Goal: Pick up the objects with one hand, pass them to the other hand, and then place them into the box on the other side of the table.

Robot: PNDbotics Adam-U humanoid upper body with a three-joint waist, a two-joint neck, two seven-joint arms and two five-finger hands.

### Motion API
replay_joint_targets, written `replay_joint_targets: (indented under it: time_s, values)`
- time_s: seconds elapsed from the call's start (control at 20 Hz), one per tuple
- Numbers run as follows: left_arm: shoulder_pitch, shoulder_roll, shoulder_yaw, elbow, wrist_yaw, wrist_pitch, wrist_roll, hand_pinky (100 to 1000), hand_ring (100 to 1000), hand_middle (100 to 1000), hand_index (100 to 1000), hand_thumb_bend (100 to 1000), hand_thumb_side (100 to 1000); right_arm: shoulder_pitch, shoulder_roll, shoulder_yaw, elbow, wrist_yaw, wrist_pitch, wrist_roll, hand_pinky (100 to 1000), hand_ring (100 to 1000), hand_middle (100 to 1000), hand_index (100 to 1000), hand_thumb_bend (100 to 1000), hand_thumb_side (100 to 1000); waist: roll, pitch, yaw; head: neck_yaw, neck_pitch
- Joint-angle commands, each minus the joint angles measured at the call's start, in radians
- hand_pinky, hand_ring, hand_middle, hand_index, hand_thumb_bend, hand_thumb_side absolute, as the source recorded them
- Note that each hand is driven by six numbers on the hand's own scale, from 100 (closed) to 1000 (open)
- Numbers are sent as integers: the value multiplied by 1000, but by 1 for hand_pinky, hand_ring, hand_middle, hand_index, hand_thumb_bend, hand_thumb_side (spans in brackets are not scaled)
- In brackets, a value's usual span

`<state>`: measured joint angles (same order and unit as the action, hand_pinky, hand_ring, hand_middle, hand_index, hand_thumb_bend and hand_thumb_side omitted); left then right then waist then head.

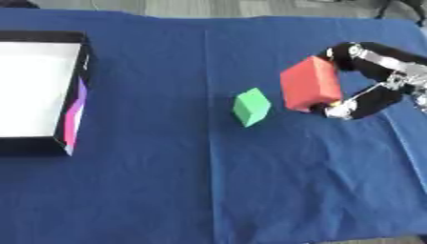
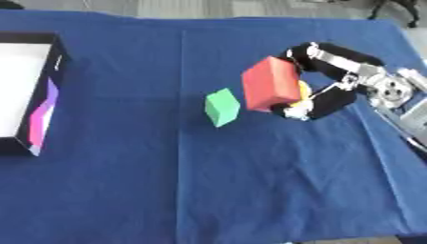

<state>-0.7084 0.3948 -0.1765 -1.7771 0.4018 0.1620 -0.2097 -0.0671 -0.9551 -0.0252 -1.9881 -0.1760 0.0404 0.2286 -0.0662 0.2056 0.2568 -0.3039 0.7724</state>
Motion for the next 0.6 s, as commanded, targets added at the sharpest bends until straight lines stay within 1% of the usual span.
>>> replay_joint_targets:
  time_s: [0.05, 0.3, 0.6]
  values:
    - [-41, 12, 1, -30, 13, -21, 18, 1000, 977, 911, 714, 100, 581, -34, -26, -9, -12, -51, 10, -64, 675, 648, 553, 632, 100, 100, 19, -37, -2, -7, -2]
    - [-105, 7, -17, -49, 23, -48, 44, 1000, 966, 905, 715, 100, 568, -94, 8, 32, -12, -101, 44, -162, 674, 649, 560, 638, 100, 100, 28, -48, 7, -15, -2]
    - [-190, -1, -65, -64, -7, -87, 19, 1000, 973, 899, 727, 100, 576, -155, 61, 89, -12, -133, 73, -275, 668, 647, 566, 644, 100, 100, 36, -55, 21, -38, -2]
